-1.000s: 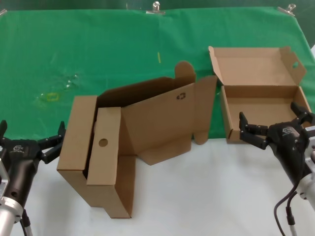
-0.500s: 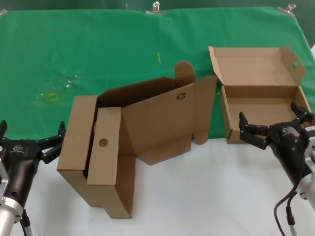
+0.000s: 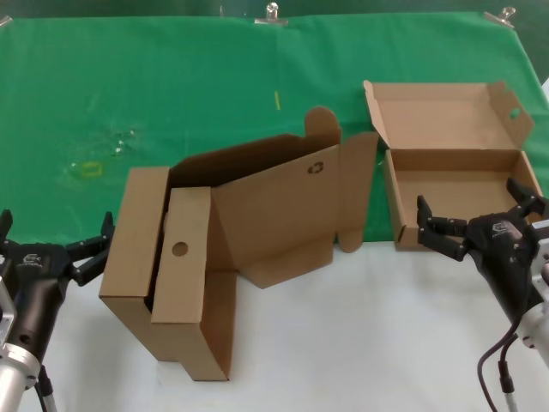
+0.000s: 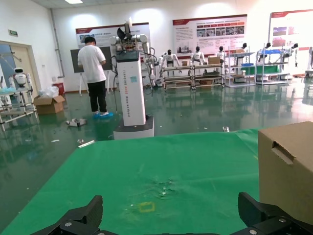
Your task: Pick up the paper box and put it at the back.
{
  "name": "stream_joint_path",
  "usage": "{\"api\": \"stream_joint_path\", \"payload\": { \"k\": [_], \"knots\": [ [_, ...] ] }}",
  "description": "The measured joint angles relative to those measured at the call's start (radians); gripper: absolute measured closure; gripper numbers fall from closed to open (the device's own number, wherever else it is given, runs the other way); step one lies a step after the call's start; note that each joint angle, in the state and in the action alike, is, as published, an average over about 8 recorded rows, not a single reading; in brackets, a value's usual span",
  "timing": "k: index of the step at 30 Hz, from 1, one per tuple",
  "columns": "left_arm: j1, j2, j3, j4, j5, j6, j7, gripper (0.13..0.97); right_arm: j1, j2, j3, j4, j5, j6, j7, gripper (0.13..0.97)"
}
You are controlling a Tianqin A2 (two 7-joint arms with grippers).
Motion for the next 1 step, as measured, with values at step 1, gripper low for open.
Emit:
{"api": "stream_joint_path", "payload": {
  "k": [1],
  "knots": [
    [0.000,0.000,0.000,0.000,0.000,0.000,0.000,0.132,0.000,0.000,0.000,0.000,0.000,0.000,0.000,0.129]
  ]
}}
